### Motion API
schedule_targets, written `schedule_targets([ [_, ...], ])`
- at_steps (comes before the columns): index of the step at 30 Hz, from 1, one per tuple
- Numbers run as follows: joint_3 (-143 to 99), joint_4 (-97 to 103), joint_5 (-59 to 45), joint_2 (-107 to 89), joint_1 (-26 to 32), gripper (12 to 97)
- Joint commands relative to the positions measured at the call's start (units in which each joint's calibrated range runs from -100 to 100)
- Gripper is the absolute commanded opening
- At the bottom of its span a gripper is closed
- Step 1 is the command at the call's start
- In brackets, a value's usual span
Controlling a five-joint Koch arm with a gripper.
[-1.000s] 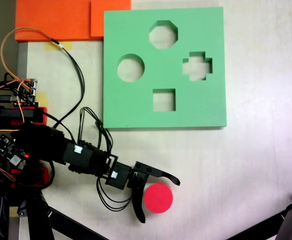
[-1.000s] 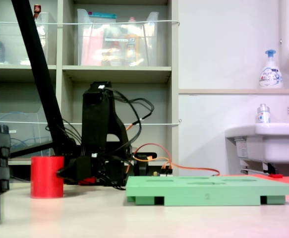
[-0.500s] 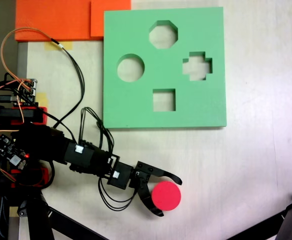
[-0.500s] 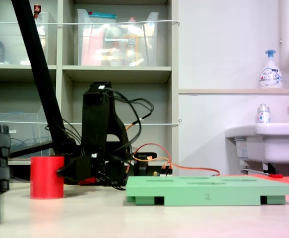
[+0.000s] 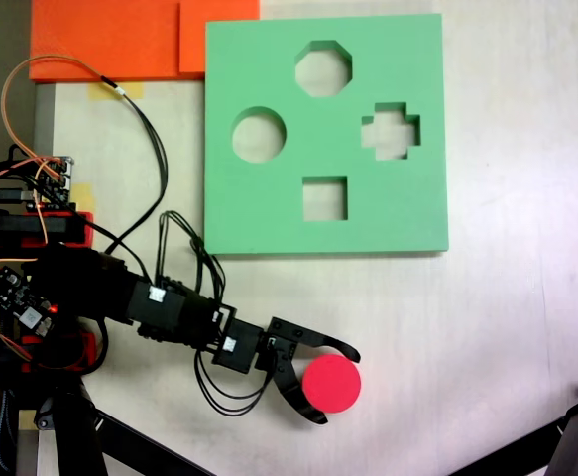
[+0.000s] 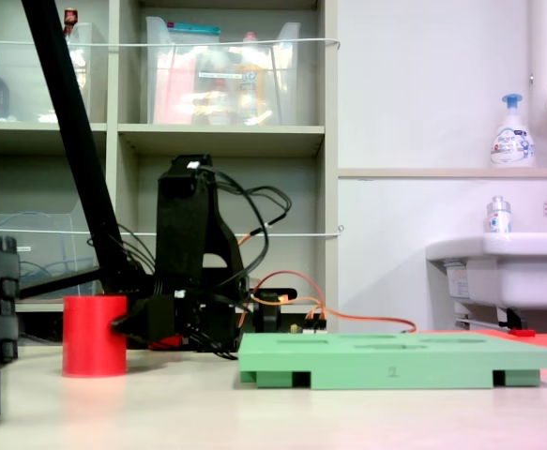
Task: Put the cylinder block into the corresponding hole
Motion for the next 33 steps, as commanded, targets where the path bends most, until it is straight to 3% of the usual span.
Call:
schedule_targets([
  [1, -0.3, 6.3, -0.3, -0.4, 0.0, 31.9],
  [8, -4.7, 6.3, -0.3, -9.4, -0.1, 31.3],
  [12, -9.4, 1.3, -0.3, -29.5, 0.7, 31.3],
  [19, -12.3, -25.3, -0.3, -74.7, 4.5, 31.3],
  [25, -10.5, -45.8, -0.5, -102.0, 12.5, 31.4],
  [33, -9.6, -57.9, -1.2, -110.2, 25.9, 31.5],
])
